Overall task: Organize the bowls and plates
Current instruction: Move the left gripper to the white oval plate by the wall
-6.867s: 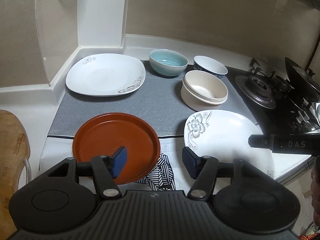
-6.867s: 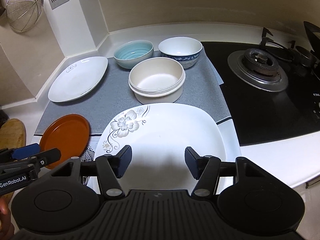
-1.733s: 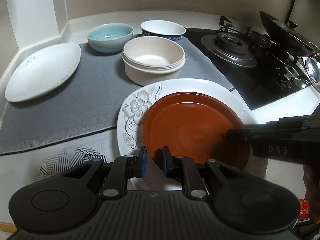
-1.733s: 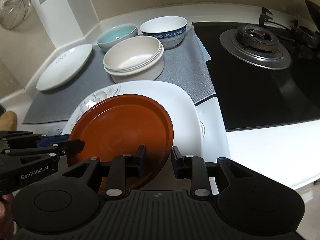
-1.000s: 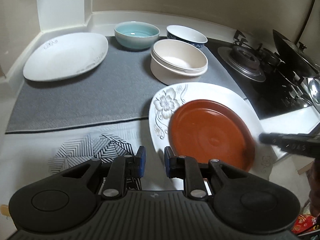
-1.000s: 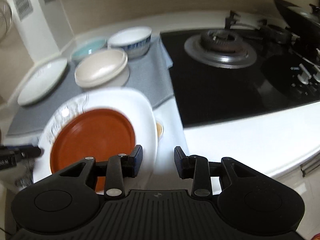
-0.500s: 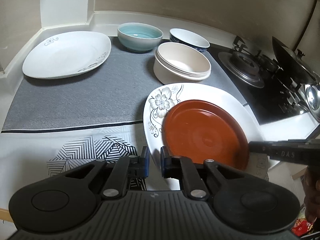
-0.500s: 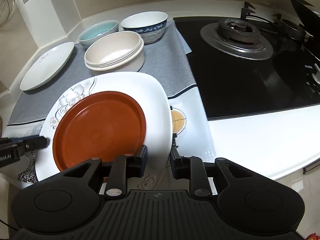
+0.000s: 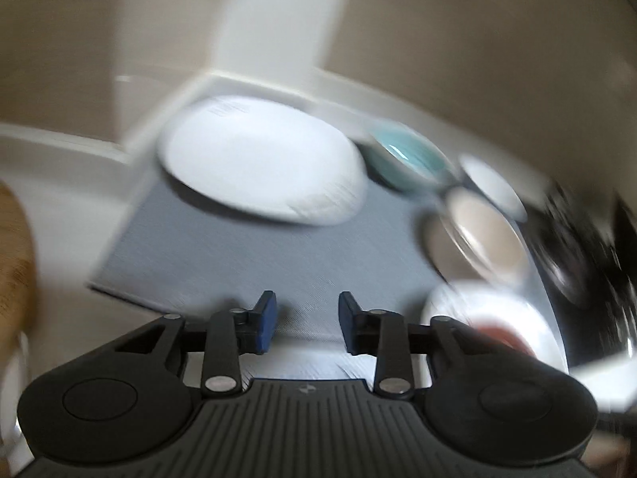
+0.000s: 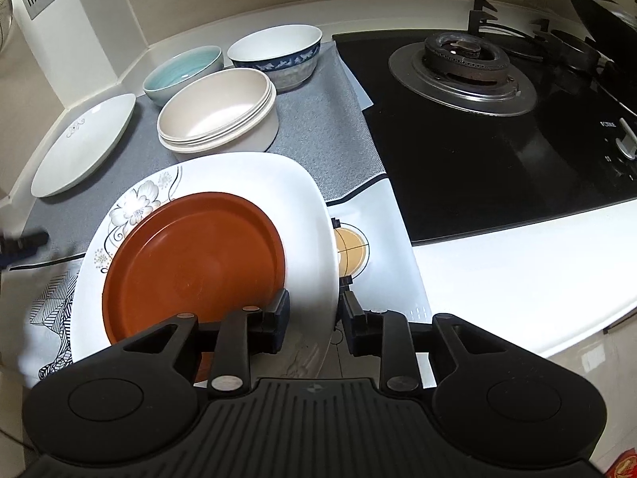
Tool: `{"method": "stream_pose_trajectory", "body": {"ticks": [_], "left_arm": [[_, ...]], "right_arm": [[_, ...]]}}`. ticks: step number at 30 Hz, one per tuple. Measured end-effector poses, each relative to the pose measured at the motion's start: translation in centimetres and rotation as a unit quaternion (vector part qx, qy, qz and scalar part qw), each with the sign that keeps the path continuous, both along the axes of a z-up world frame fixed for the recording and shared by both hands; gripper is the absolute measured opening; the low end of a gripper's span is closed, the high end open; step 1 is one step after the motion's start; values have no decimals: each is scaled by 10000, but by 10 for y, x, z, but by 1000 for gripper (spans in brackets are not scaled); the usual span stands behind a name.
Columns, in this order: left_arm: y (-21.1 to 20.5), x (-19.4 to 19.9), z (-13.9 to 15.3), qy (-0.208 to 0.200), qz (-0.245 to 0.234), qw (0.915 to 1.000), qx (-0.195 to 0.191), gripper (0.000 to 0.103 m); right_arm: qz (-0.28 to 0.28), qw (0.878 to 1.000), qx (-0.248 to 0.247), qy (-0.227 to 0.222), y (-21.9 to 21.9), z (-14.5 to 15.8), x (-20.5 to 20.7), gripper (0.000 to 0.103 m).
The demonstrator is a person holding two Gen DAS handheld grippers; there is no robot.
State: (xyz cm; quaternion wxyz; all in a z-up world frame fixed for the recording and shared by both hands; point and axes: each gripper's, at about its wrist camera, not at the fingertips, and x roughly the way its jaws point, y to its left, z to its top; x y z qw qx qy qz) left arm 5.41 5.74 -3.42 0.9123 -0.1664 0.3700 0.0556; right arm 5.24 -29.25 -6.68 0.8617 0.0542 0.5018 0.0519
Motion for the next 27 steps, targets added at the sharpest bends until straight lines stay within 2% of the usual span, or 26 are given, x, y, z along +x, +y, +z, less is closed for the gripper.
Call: {"method": "stream_pose_trajectory", "body": {"ticks": [2,4,6,10,18,22,27], "left_arm": [[19,11,0,-52,336,9993,-153,42],[36,20,-2,-69,647,9968,-461,53],[51,28,-6,-51,1006,9925,-700,57],[70,42,-15,61,1395,9847,-1038,57],[78,47,-24,163,1497,9812,-1207,58],[83,54,-32,213,1562,9782,-1351,58],[87,59,-36,216,1565,9769,-1437,58]], "right_arm": [[-15,10000,21,-3,0,0,0,31],[-29,10000,36,-12,0,1,0,31],[-44,10000,52,-20,0,2,1,31],[-75,9999,82,-6,-2,3,3,32],[-181,9997,-5,-160,-5,12,4,33],[-234,9994,-30,-261,-5,17,1,38],[-157,9993,-19,-327,0,22,-5,39]]}}
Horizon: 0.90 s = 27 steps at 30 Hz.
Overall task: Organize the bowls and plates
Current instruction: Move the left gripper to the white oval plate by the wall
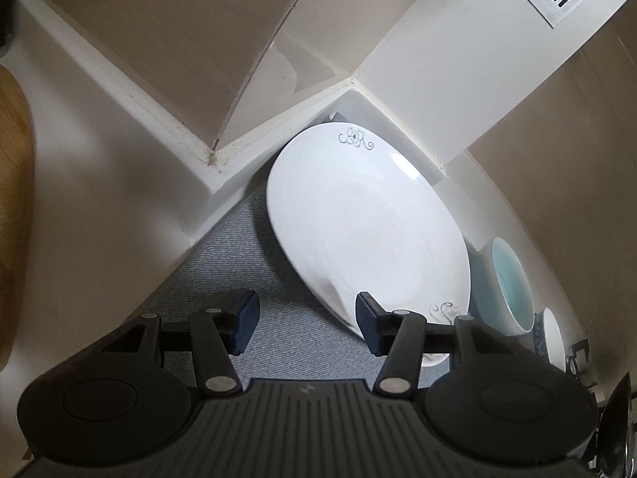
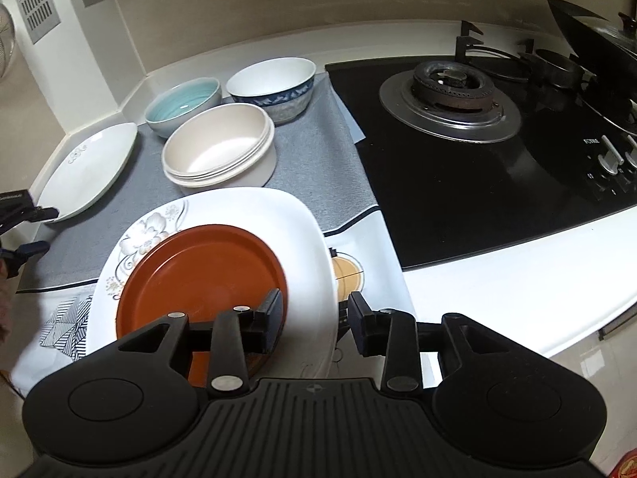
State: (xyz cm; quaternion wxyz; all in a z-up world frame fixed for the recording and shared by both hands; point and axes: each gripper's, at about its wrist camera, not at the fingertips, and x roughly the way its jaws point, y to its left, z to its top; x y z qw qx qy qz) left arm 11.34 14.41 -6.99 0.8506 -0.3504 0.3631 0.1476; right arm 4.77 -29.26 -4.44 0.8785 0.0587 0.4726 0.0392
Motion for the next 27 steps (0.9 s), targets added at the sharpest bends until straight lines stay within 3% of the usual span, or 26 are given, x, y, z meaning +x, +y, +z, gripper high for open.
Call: {"method": "stream_pose_trajectory", "body": {"ticks": [6,13,16,27], "left_arm": [[0,9,-2,-18,-36,10000,-83,55],[-2,18,-5,83,-59,9998,-170,28],[-2,19,-6,63,-103,9997,-232,22],[-8,11,-7,4,-244,9992,-301,22]], "right_arm": [[52,9999,73,-50,4,4,-6,39],[163,9998,52,-106,8,11,-10,39],[181,9997,88,-168,10,15,-9,39],[337,9989,198,-240,13,18,-9,39]]}}
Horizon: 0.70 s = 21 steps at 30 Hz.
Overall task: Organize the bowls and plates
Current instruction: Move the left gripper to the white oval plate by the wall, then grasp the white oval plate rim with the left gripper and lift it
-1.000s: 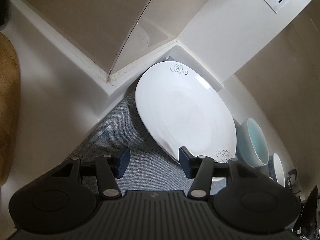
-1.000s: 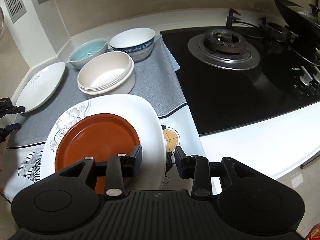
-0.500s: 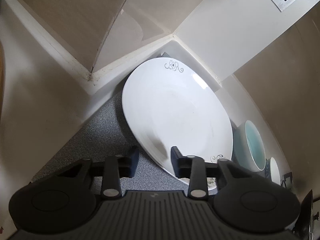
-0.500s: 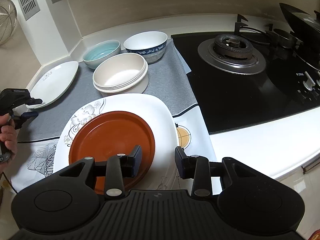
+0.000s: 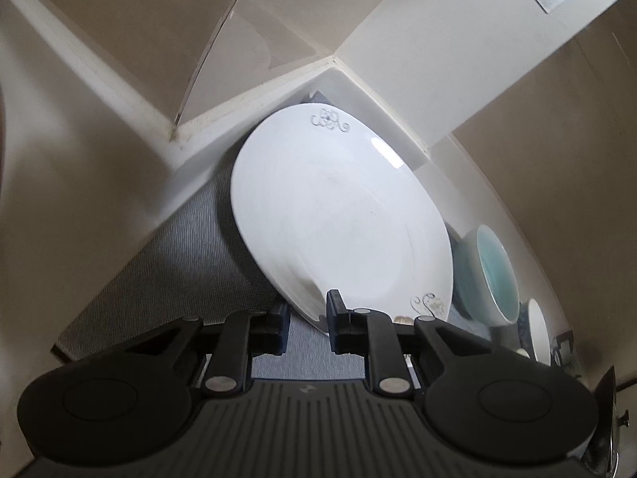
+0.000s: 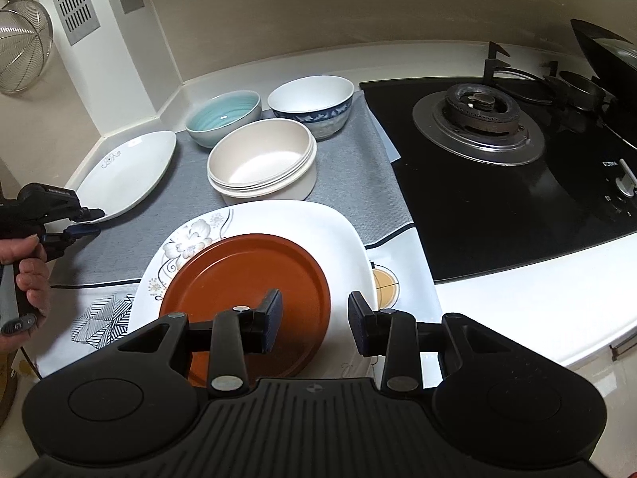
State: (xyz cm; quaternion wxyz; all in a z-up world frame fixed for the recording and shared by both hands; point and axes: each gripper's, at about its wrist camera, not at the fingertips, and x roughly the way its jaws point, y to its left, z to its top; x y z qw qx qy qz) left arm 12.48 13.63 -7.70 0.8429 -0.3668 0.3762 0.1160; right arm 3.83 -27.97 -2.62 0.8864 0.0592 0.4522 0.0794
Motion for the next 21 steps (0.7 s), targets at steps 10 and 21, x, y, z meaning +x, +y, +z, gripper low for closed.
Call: {"method": "stream_pose_trajectory", "body": {"ticks": [10,21], "left_arm": [[-10,-48,-3,74,-100,9998,-149,22],[-29,-145,11,668,-169,9973,-263,23]], "right_arm": [[200,9997,121,7,9,-4,0,39],[587,9982,152,37,27,-7,1,39]]}}
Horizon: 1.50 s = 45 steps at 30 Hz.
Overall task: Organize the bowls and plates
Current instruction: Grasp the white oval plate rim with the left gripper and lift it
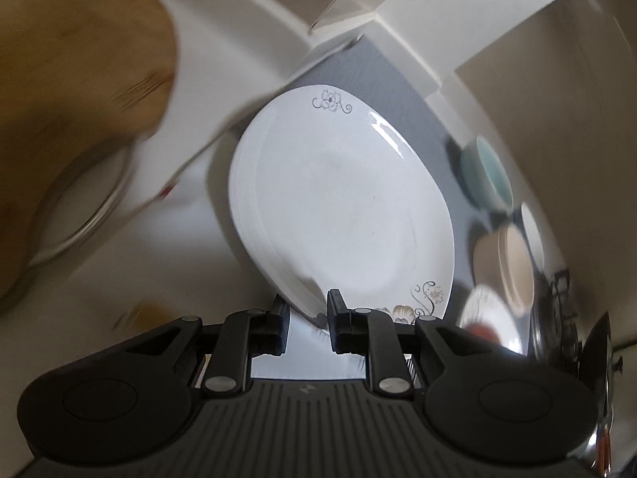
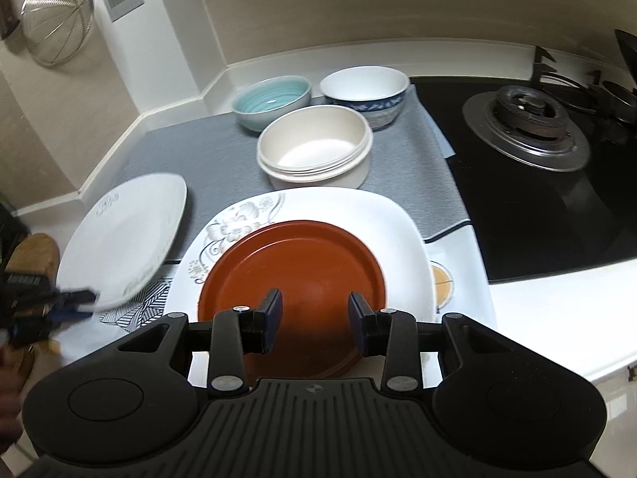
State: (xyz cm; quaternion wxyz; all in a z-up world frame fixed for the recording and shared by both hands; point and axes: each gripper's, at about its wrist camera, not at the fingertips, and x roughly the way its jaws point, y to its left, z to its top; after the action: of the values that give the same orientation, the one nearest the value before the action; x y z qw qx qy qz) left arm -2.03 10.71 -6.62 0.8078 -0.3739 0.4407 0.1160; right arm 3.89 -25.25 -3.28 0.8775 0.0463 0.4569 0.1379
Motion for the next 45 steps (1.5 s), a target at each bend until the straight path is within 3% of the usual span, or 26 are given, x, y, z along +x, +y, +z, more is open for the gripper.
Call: {"method": "stream_pose_trajectory", "body": {"ticks": [2,6,8,11,14,16,20,25,31,40,45], "left_arm": [[-4,-17,5,109,-126,9999,41,25],[-9,-34,17,291,-471,9982,214,40],[-10,-36,27,333,-585,9966,475,41],[-6,-40,38,108,-586,9935,966,51],[5,-40,43,-61,-547,9861,1567,51],[18,-34,41,-241,-390,9841,1718,51],[38,-15,30,-632,-407,9814,1766,46],[46,16,8,-761,-718,9803,1675,19],[65,21,-6,-886,-792,9861,1163,12],[59,-7,15,-755,-748,9786,1763,4],[59,-6,17,-735,-726,9792,1744,5]], "right_arm": [[99,10000,7,-11,5,0,1,39],[368,9993,98,-61,18,3,6,39],[510,9985,172,-109,26,7,9,39],[761,9965,268,-197,39,14,14,39],[1014,9940,321,-254,53,19,18,43],[1155,9924,331,-261,61,20,19,44],[1447,9888,285,-220,78,20,21,44],[1675,9853,247,-218,93,22,23,44],[1806,9833,186,-116,103,20,27,44],[2190,9757,38,7,143,8,40,44],[2241,9743,-155,144,169,-8,52,44]]}}
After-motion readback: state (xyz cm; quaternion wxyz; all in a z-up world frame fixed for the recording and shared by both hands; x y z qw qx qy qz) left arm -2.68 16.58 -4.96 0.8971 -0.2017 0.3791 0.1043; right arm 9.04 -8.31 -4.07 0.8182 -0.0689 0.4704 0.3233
